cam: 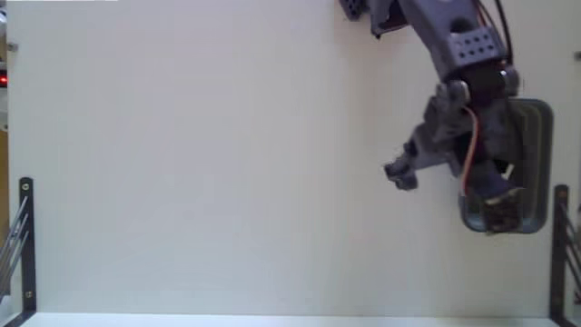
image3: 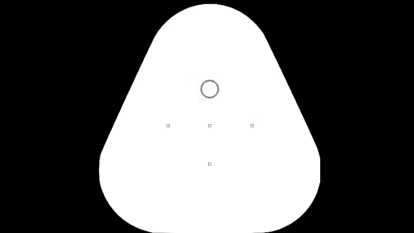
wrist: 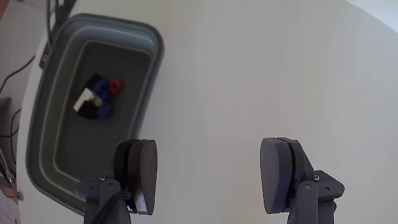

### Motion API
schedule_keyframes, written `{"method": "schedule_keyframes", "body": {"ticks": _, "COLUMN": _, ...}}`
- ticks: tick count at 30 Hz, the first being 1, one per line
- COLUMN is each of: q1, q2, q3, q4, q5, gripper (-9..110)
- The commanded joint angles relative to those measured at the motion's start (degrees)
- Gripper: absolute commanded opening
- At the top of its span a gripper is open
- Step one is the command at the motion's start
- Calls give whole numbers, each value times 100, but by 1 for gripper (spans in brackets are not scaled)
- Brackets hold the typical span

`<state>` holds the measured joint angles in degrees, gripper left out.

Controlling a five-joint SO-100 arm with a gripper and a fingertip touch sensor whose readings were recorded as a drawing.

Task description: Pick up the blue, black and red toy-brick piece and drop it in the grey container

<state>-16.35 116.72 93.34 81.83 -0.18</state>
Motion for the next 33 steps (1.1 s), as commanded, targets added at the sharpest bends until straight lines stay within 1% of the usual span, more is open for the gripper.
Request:
{"method": "schedule_keyframes", "body": {"ticks": 1, "q1": 169, "q2": 618, "q3": 214, "q4": 3, "q5": 18, "gripper": 110}}
{"method": "schedule_keyframes", "body": {"ticks": 19, "q1": 1162, "q2": 1920, "q3": 1507, "q4": 10, "q5": 18, "gripper": 110}}
{"method": "schedule_keyframes", "body": {"ticks": 33, "q1": 1587, "q2": 2477, "q3": 2059, "q4": 13, "q5": 18, "gripper": 110}}
